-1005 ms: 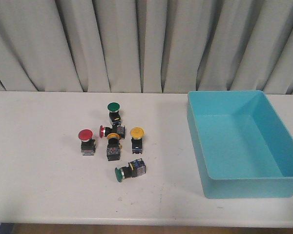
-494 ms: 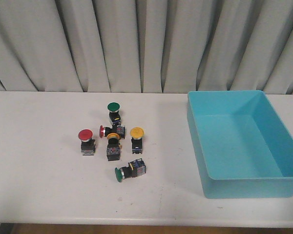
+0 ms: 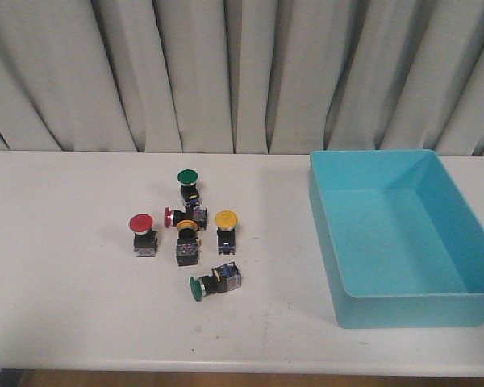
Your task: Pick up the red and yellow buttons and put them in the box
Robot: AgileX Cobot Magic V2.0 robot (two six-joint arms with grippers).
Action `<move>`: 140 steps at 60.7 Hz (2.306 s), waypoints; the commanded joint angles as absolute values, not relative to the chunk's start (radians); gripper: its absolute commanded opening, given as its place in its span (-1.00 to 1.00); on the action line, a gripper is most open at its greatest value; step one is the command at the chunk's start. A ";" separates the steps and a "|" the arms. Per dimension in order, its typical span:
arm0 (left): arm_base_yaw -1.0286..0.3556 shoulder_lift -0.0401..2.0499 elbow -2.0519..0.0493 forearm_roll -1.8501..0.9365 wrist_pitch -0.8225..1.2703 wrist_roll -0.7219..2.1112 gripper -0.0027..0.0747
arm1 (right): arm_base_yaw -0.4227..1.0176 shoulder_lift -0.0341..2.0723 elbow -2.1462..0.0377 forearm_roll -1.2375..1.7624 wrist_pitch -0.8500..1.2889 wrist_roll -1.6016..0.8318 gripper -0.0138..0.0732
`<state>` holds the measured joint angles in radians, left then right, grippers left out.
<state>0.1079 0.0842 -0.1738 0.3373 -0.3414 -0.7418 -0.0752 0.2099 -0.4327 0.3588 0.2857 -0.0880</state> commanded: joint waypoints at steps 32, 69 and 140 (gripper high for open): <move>0.109 0.833 -0.741 1.485 -0.579 -1.729 0.35 | -0.080 0.427 -0.575 0.659 0.155 -0.445 0.53; 0.109 1.646 -1.210 1.721 -0.742 -1.835 0.45 | -0.080 0.427 -0.575 0.675 0.184 -0.444 0.53; -0.010 1.938 -1.257 1.788 -0.552 -1.677 0.45 | -0.080 0.427 -0.575 0.700 0.242 -0.444 0.53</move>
<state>-0.0048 1.9721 -1.2236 1.7816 -0.5549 -1.6789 -0.0752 0.4154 -0.5439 0.6839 0.2930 -0.4399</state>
